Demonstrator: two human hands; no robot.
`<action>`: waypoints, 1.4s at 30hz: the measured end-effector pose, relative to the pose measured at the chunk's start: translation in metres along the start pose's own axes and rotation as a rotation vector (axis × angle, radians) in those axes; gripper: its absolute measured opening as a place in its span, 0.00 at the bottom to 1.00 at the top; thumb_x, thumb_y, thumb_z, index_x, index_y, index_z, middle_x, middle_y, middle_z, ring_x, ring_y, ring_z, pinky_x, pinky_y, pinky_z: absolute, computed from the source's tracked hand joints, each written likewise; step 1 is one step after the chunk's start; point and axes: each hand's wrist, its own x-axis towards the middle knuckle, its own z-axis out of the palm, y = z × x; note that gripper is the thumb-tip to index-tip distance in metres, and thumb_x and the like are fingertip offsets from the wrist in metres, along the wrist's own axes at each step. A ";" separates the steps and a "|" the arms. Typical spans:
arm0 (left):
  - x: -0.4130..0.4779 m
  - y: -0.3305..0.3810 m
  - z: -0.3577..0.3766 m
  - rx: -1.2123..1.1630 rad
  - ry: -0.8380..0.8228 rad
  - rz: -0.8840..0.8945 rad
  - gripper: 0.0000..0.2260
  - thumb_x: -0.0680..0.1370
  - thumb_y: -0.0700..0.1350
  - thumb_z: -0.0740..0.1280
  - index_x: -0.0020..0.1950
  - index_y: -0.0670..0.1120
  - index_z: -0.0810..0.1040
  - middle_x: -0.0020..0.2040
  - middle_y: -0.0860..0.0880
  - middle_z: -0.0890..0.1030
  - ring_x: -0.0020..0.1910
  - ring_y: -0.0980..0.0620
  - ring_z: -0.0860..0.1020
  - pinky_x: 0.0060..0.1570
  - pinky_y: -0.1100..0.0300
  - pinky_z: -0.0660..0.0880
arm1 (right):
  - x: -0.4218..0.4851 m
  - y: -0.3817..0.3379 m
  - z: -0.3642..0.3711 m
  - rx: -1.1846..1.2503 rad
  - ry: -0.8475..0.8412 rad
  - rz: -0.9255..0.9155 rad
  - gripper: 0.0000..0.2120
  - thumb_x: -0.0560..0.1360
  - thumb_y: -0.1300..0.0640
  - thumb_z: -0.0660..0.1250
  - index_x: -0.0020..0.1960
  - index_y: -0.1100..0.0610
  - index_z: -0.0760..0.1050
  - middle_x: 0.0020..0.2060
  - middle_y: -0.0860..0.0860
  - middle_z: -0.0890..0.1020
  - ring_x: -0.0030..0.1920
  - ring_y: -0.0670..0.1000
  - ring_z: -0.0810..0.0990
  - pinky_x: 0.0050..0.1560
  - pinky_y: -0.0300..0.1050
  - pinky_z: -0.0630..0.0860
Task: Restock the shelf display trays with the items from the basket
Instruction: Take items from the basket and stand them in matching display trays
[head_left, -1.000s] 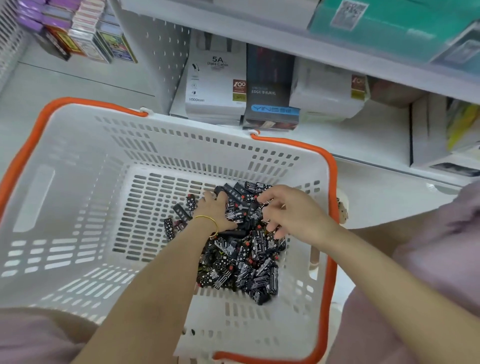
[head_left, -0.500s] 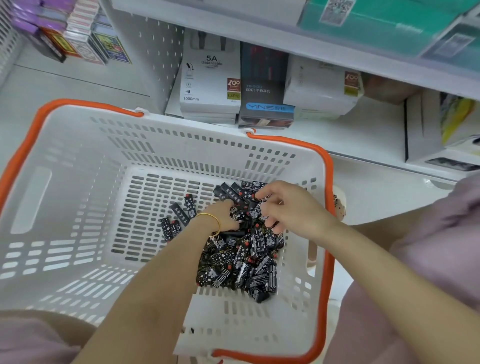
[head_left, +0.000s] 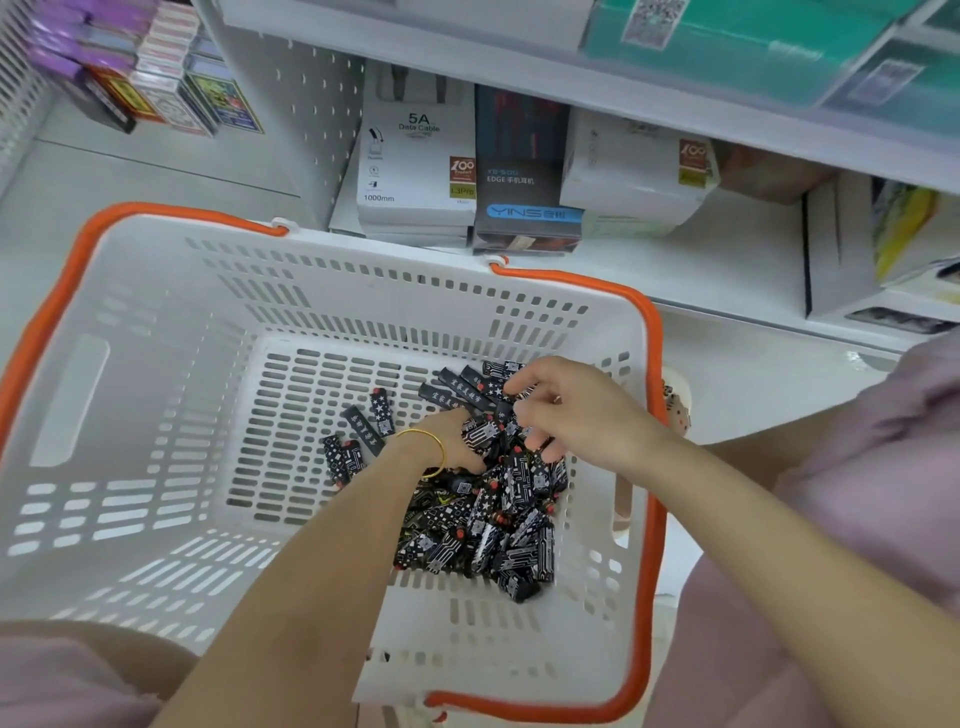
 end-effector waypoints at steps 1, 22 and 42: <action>-0.002 0.002 0.000 0.004 0.014 0.013 0.39 0.69 0.49 0.72 0.75 0.46 0.58 0.70 0.44 0.69 0.63 0.45 0.71 0.56 0.55 0.71 | 0.000 0.000 0.000 0.000 0.001 -0.002 0.12 0.79 0.60 0.60 0.61 0.56 0.72 0.50 0.55 0.77 0.37 0.48 0.79 0.41 0.42 0.80; -0.169 0.053 -0.097 -1.277 0.105 0.250 0.25 0.74 0.44 0.70 0.68 0.46 0.65 0.44 0.40 0.80 0.25 0.53 0.67 0.20 0.66 0.68 | -0.042 -0.046 -0.036 0.212 0.264 -0.208 0.09 0.78 0.65 0.60 0.57 0.60 0.72 0.45 0.60 0.77 0.37 0.56 0.79 0.39 0.53 0.79; -0.277 0.136 -0.125 -1.298 0.445 0.504 0.07 0.74 0.41 0.69 0.47 0.48 0.72 0.31 0.48 0.76 0.22 0.54 0.67 0.19 0.68 0.63 | -0.095 -0.090 -0.065 0.732 0.129 -0.532 0.11 0.75 0.66 0.65 0.57 0.57 0.76 0.47 0.57 0.81 0.46 0.59 0.82 0.43 0.48 0.80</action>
